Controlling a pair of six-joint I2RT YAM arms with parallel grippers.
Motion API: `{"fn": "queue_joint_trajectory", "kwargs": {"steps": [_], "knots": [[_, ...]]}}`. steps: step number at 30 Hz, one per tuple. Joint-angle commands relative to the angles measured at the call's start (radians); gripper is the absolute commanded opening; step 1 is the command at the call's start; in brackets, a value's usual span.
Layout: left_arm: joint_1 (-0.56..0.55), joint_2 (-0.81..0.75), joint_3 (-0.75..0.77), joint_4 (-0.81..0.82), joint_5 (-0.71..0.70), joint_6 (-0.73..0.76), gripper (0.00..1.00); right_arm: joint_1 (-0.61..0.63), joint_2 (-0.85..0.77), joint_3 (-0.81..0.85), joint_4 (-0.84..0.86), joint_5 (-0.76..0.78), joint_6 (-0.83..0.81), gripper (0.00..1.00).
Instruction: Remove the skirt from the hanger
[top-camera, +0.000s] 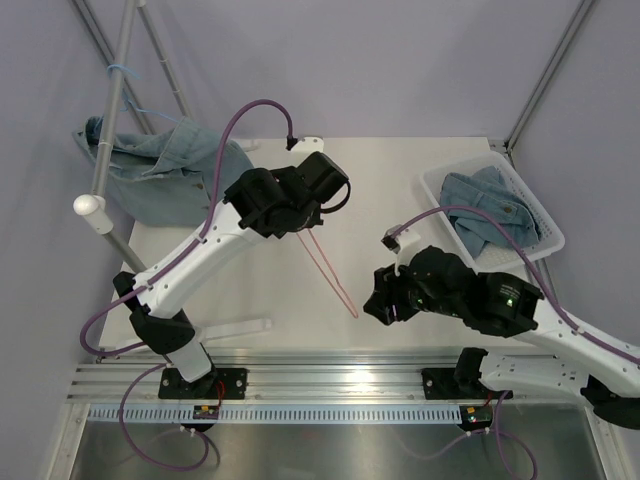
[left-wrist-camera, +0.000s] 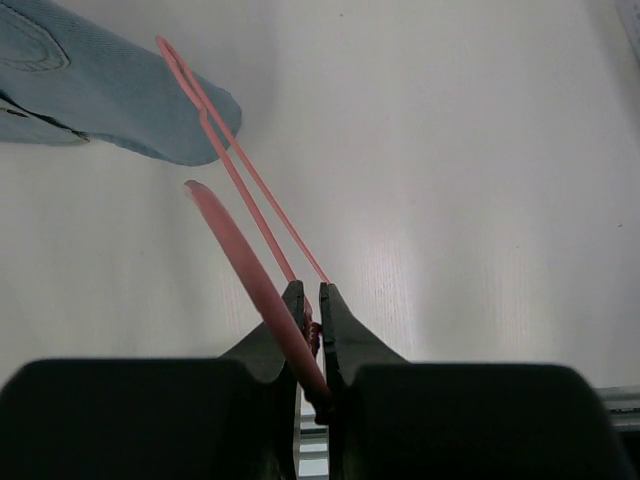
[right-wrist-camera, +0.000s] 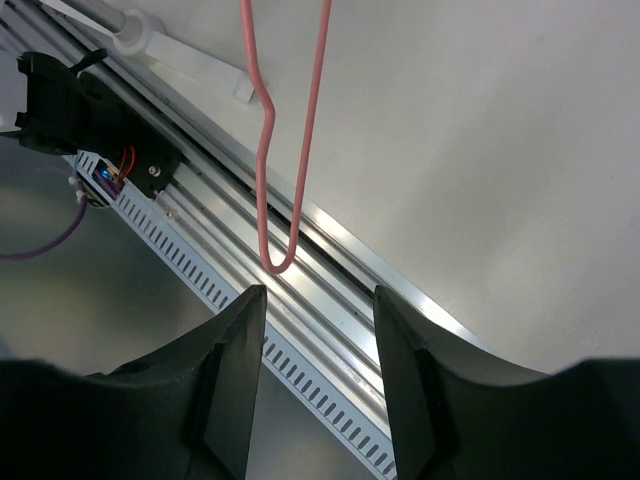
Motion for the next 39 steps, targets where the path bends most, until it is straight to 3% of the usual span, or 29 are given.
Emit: {"fn": "queue_joint_trajectory", "kwargs": {"steps": [1, 17, 20, 21, 22, 24, 32, 33, 36, 39], "knots": [[0.014, -0.016, 0.005, -0.017, 0.004, 0.035, 0.00, 0.080, 0.050, 0.056, -0.004, 0.140, 0.036, 0.55], [0.027, -0.039, -0.041, 0.003, 0.030, 0.061, 0.00, 0.243, 0.219, 0.078, 0.101, 0.254, 0.072, 0.51], [0.025, -0.062, -0.059, -0.009, 0.034, 0.044, 0.00, 0.257, 0.252, 0.072, 0.114, 0.283, 0.088, 0.46], [0.025, -0.073, -0.069, 0.001, 0.038, 0.044, 0.00, 0.263, 0.255, 0.067, 0.121, 0.298, 0.088, 0.42], [0.025, -0.091, -0.075, 0.004, 0.044, 0.044, 0.00, 0.267, 0.260, 0.062, 0.129, 0.307, 0.092, 0.31], [0.027, -0.100, -0.073, -0.003, 0.048, 0.044, 0.00, 0.272, 0.266, 0.047, 0.149, 0.313, 0.092, 0.26], [0.027, -0.096, -0.041, -0.014, 0.081, 0.039, 0.00, 0.303, 0.305, 0.016, 0.167, 0.343, 0.112, 0.30], [0.025, -0.094, -0.040, -0.014, 0.082, 0.042, 0.00, 0.306, 0.312, 0.016, 0.164, 0.349, 0.115, 0.26], [0.025, -0.090, -0.038, -0.009, 0.090, 0.053, 0.00, 0.319, 0.309, 0.013, 0.151, 0.370, 0.132, 0.00], [0.027, -0.087, -0.041, 0.018, 0.145, 0.102, 0.00, 0.333, 0.305, 0.016, 0.109, 0.413, 0.158, 0.00]]}}
